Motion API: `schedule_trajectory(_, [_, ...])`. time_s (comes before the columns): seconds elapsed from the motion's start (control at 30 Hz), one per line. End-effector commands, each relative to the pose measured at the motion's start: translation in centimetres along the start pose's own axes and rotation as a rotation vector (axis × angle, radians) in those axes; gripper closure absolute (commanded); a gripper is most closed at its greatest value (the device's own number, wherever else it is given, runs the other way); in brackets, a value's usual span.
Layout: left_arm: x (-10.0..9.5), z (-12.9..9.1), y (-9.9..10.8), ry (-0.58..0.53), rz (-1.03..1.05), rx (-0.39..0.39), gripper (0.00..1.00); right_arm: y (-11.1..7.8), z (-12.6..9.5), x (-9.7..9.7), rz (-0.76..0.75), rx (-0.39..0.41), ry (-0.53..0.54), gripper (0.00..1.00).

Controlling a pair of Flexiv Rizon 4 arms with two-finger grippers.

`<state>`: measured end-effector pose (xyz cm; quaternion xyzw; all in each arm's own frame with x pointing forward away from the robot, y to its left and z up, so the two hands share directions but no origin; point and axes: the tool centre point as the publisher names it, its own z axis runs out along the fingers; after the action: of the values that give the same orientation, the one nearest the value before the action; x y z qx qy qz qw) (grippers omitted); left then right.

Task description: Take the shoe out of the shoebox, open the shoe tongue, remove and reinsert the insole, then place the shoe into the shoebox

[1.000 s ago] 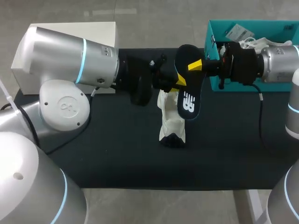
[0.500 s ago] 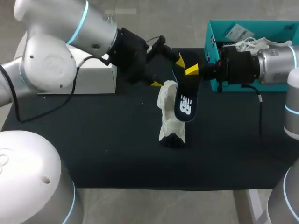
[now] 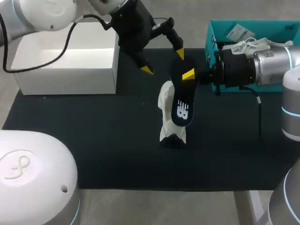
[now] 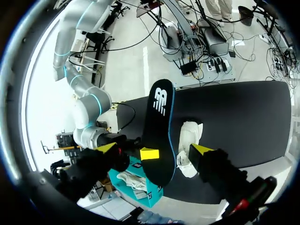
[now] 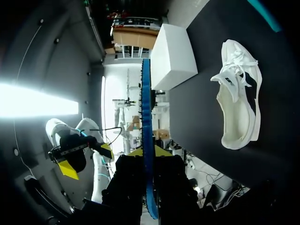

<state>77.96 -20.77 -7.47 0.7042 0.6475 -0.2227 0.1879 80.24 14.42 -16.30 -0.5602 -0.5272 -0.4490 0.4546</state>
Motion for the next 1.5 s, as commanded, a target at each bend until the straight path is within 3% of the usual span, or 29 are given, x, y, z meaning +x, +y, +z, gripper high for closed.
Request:
schedule_trajectory(0.03, [-1.1, -0.2, 0.7, 0.433, 0.029, 0.035, 0.00, 0.1, 0.6, -0.1, 0.002, 0.005, -0.006, 1.00])
schedule_trajectory(0.3, [-2.0, -0.2, 1.0, 0.587, 0.115, 0.033, 0.00, 0.3, 1.3, -0.4, -0.009, 0.000, 0.020, 1.00])
schedule_trajectory(0.47, [-2.9, -0.2, 2.0, 0.580, 0.118, -0.064, 0.00, 0.6, 1.5, -0.4, -0.016, -0.008, 0.027, 1.00])
schedule_trajectory(0.73, [-3.5, -0.1, 2.2, 0.551, 0.062, -0.075, 0.00, 0.7, 2.0, -0.3, -0.013, 0.003, 0.024, 1.00])
schedule_trajectory(1.5, [-2.7, 0.2, 2.0, 0.505, 0.072, -0.087, 0.00, 0.1, 2.0, -0.1, -0.019, -0.002, 0.045, 1.00])
